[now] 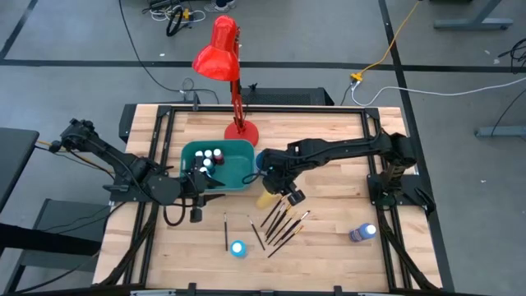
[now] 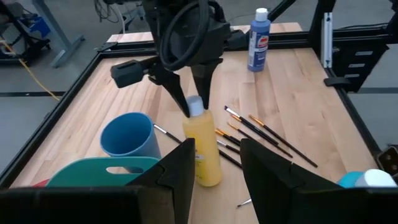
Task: Pick & Place Paint Supplies
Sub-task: Put the yellow paint bottle into the green bin
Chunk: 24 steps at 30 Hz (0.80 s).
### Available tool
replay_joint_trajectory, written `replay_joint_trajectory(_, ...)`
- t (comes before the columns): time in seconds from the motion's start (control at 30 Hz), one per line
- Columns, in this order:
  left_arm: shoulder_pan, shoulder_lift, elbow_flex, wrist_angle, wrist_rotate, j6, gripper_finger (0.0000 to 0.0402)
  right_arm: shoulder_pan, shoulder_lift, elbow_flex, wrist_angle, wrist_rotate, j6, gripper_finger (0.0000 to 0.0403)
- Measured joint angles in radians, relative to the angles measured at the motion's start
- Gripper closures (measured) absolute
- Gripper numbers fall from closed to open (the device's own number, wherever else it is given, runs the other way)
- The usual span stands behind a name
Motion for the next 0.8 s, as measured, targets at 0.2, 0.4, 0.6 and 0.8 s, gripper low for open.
replay_joint_trajectory(0.2, 0.005, 0.000, 0.000, 0.000, -0.012, 0.000, 0.0264, -0.004, 0.004, 0.029, -0.053, 0.007, -0.035, 0.0274)
replay_joint_trajectory(0.4, 0.005, 0.000, 0.000, -0.001, -0.012, 0.001, 0.0264, -0.007, 0.005, 0.061, -0.058, 0.012, -0.074, 0.0273)
replay_joint_trajectory(0.6, 0.005, 0.000, 0.000, -0.002, -0.011, 0.004, 0.0264, -0.021, 0.005, 0.039, -0.026, 0.007, -0.064, 0.0257)
replay_joint_trajectory(0.8, 0.005, 0.000, 0.000, -0.003, -0.011, 0.004, 0.0264, -0.024, 0.003, 0.039, -0.003, 0.006, -0.049, 0.0241)
